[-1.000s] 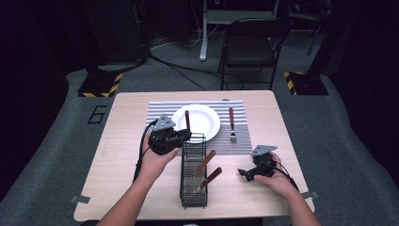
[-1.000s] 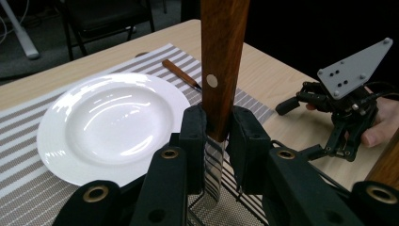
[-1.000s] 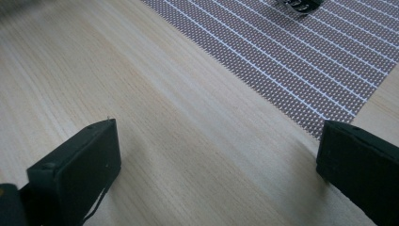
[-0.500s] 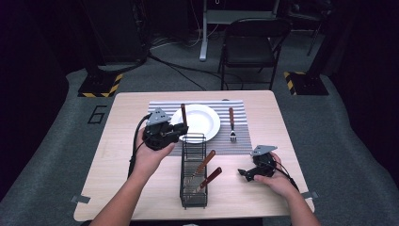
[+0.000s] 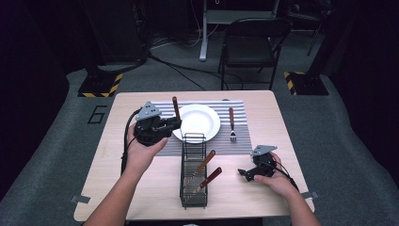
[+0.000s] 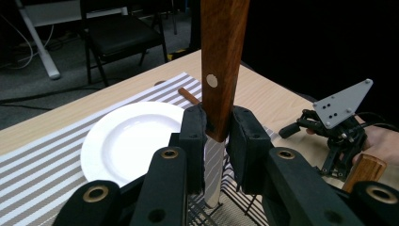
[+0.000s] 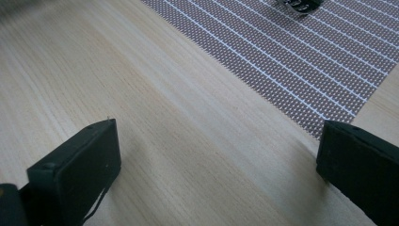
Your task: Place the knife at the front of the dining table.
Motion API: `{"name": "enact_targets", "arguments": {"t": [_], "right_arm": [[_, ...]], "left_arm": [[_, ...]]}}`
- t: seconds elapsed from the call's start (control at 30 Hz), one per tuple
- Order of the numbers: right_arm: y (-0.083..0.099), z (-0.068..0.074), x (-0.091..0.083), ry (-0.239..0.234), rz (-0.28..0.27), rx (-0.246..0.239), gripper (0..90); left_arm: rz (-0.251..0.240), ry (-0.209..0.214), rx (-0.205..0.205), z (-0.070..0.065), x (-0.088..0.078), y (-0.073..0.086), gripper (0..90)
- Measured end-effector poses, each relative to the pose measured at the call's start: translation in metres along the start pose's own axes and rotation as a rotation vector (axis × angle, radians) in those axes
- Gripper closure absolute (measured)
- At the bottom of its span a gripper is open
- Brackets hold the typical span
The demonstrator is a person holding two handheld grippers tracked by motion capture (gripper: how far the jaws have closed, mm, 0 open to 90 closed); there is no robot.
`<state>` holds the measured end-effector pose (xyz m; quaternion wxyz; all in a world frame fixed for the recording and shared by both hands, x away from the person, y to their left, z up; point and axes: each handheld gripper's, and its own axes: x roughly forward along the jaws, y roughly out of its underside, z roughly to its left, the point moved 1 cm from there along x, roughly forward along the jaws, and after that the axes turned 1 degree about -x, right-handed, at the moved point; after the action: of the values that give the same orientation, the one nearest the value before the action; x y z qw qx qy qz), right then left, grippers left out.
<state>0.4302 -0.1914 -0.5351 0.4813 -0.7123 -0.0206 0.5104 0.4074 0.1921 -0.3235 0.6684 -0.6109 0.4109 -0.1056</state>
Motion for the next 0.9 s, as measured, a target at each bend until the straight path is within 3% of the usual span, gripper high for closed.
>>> {"name": "enact_targets", "arguments": {"t": [0.53,0.9], "right_arm": [[0.000,0.000,0.000,0.000,0.001,0.004,0.0],[0.000,0.000,0.000,0.000,0.001,0.004,0.0]], "left_arm": [[0.019,-0.066,-0.016,0.020,-0.003,0.013,76.1],[0.025,-0.102,-0.076,0.038,0.003,0.027,76.1]]}}
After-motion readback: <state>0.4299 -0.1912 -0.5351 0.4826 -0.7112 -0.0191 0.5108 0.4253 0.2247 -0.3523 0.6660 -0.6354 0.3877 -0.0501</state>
